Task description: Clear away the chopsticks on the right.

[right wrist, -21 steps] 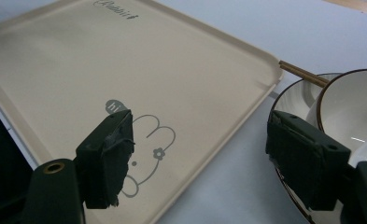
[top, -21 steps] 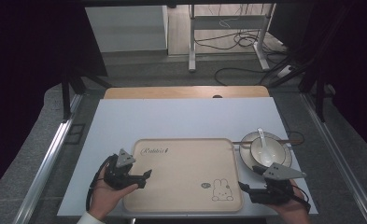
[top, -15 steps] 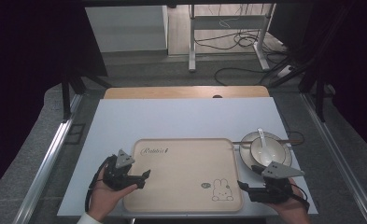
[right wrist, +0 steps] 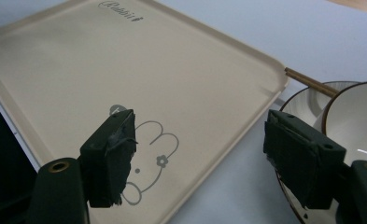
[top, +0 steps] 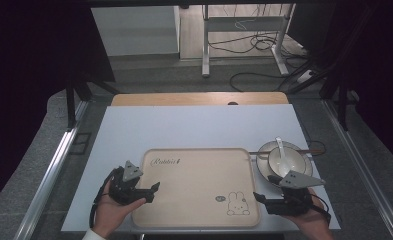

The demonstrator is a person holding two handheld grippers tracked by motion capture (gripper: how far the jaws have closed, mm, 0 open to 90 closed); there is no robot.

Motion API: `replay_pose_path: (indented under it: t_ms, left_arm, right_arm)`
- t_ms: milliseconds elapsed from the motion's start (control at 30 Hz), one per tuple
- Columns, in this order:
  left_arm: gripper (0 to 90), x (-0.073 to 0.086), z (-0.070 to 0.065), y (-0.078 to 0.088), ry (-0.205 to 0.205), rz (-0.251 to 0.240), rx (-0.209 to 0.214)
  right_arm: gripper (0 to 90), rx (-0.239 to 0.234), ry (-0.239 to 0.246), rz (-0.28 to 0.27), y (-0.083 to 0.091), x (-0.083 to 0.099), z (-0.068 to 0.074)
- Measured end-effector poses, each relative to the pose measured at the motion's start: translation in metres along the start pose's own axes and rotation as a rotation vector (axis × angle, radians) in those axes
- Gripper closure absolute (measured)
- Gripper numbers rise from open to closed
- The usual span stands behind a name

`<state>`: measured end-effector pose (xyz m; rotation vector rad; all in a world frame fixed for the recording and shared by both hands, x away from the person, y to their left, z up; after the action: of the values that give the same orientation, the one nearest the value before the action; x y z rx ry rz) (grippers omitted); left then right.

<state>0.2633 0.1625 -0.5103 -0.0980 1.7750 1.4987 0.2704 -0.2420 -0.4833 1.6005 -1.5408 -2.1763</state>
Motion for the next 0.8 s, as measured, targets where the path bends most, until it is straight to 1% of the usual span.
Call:
replay_pose_path:
  t_ms: [33, 67, 100, 167, 233, 267, 300, 333, 367, 400, 433, 467, 500, 533, 567, 600, 633, 667, 700, 733, 767, 800]
  left_arm:
    - [13.6, 0.0, 0.0, 0.001, -0.003, -0.003, -0.003]
    - [13.6, 0.0, 0.0, 0.001, -0.003, -0.003, -0.003]
    - [13.6, 0.001, 0.0, 0.002, -0.005, -0.007, -0.002]
    - [13.6, 0.003, 0.001, 0.001, -0.004, -0.005, -0.003]
    - [13.6, 0.004, 0.002, 0.001, -0.004, -0.005, 0.002]
    - [13.8, 0.004, 0.002, 0.001, -0.004, -0.005, 0.002]
    - [14.0, 0.004, 0.002, 0.002, -0.009, -0.017, 0.005]
    - [14.0, 0.004, 0.001, 0.002, -0.012, -0.021, 0.008]
    - [14.0, 0.004, 0.001, 0.002, -0.012, -0.021, 0.008]
    - [13.9, 0.004, 0.001, 0.002, -0.017, -0.023, 0.01]
    - [13.9, 0.003, 0.001, 0.002, -0.019, -0.024, 0.01]
    - [14.0, 0.003, 0.001, 0.002, -0.022, -0.021, 0.009]
    - [13.9, 0.004, 0.002, 0.0, -0.027, -0.013, 0.003]
    - [14.0, 0.004, 0.002, 0.0, -0.027, -0.013, 0.003]
    - [14.0, 0.003, 0.002, 0.0, -0.027, -0.012, 0.0]
    - [14.0, 0.003, 0.003, -0.001, -0.023, -0.009, 0.002]
    - [14.0, 0.003, 0.003, -0.001, -0.023, -0.009, 0.002]
    - [14.0, 0.003, 0.003, -0.002, -0.018, -0.011, 0.001]
    - [14.0, 0.003, 0.003, -0.003, -0.022, 0.001, 0.001]
    - [13.9, 0.003, 0.003, -0.003, -0.022, 0.001, 0.001]
    - [13.9, 0.004, 0.003, -0.003, -0.022, 0.006, -0.003]
    - [13.9, 0.004, 0.003, -0.003, -0.022, 0.006, -0.003]
  right_arm:
    - [25.7, 0.013, 0.002, -0.001, 0.002, -0.004, -0.001]
    - [25.7, 0.013, 0.002, -0.001, 0.002, -0.004, -0.001]
    - [26.2, 0.028, -0.005, -0.007, 0.007, -0.013, -0.005]
    - [27.5, 0.036, -0.012, -0.015, 0.012, -0.025, -0.011]
    - [28.6, 0.039, -0.007, -0.014, 0.017, -0.037, -0.016]
    - [28.6, 0.039, -0.007, -0.014, 0.017, -0.037, -0.016]
    - [29.3, 0.045, 0.0, -0.019, 0.021, -0.048, -0.024]
    - [29.3, 0.048, -0.009, -0.025, 0.022, -0.053, -0.028]
    - [29.3, 0.048, -0.009, -0.025, 0.022, -0.053, -0.028]
    - [31.0, 0.071, -0.03, -0.043, 0.024, -0.059, -0.039]
    - [31.0, 0.071, -0.03, -0.043, 0.024, -0.059, -0.039]
    - [31.9, 0.079, -0.039, -0.05, 0.025, -0.061, -0.045]
    - [33.3, 0.091, -0.058, -0.052, 0.028, -0.064, -0.057]
    - [33.3, 0.091, -0.058, -0.052, 0.028, -0.064, -0.057]
    - [33.9, 0.099, -0.066, -0.049, 0.029, -0.064, -0.063]
    - [35.2, 0.122, -0.086, -0.042, 0.032, -0.064, -0.076]
    - [35.2, 0.122, -0.086, -0.042, 0.032, -0.064, -0.076]
    - [35.9, 0.13, -0.095, -0.04, 0.034, -0.063, -0.081]
    - [37.6, 0.135, -0.123, -0.043, 0.037, -0.062, -0.095]
    - [37.6, 0.135, -0.123, -0.043, 0.037, -0.062, -0.095]
    - [39.0, 0.156, -0.139, -0.039, 0.038, -0.058, -0.106]
    - [39.0, 0.156, -0.139, -0.039, 0.038, -0.058, -0.106]
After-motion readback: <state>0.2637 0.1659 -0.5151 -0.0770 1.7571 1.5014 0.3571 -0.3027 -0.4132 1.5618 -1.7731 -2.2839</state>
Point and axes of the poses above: each handheld gripper's, and its own axes: y roughly backward along the jaws, x roughly out of its underside, z roughly to its left, the point moved 5 cm from there along -y, roughly forward along the jaws, and after that the axes turned 8 degrees about z, right-handed, at the moved point
